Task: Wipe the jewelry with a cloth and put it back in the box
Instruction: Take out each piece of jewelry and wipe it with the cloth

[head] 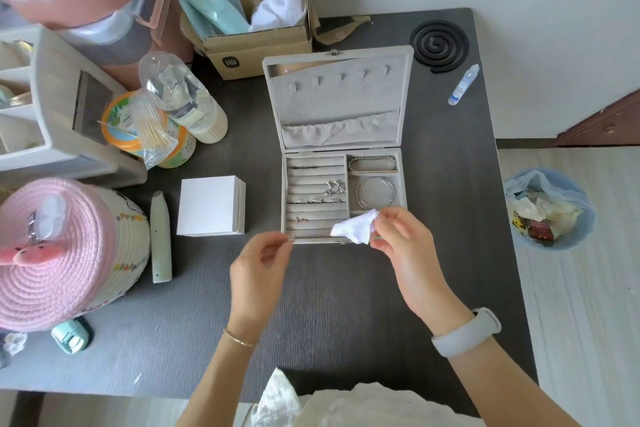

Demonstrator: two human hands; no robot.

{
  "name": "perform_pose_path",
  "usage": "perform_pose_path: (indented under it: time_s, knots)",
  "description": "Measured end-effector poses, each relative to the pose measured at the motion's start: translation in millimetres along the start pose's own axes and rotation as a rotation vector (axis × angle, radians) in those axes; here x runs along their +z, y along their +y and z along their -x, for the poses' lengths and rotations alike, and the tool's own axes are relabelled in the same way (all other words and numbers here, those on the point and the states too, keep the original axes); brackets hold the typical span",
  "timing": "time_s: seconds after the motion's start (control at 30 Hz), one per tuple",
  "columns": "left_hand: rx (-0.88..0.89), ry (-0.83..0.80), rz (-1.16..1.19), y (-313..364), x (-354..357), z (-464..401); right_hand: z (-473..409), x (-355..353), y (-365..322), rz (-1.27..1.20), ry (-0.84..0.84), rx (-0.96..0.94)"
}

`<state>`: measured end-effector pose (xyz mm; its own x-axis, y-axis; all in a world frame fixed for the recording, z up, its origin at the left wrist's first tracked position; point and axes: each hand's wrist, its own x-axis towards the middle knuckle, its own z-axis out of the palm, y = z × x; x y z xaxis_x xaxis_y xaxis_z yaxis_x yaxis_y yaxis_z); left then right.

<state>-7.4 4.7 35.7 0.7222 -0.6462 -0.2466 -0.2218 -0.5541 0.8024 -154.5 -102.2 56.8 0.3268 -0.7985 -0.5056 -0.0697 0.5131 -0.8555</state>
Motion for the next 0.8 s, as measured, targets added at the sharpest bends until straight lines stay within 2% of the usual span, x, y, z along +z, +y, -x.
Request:
perform_pose_path:
  time_s: [0.1,0.17,0.27,0.37,0.43,0.53,0.67,0.8]
  knots:
    - [-0.202,0.194,-0.124,-40,-17,-9,-6,-4,3,0.027,0.01,-0.001]
    - [-0.312,0.235,-0.138,-58,-23,-15,-8,-5,4,0.026,0.035,0.012]
    - [-0.349,0.226,-0.121,-66,-23,-26,-8,-4,5,0.01,0.051,0.023]
    - [-0.311,0.215,-0.142,-65,-18,-34,-8,-4,5,0.022,0.052,0.012]
    - [-0.291,0.272,-0.135,-60,-16,-31,-8,-5,6,0.032,0.05,-0.001]
    - [-0.127,0.331,-0.189,-49,-8,-18,-10,-8,4,0.039,0.055,-0.03]
    - [0.202,0.118,-0.236,-21,20,-25,-16,-13,4,-0.094,-0.008,-0.007]
    - [0.266,0.008,-0.267,4,56,-55,-18,-19,-5,-0.298,-0.189,0.006]
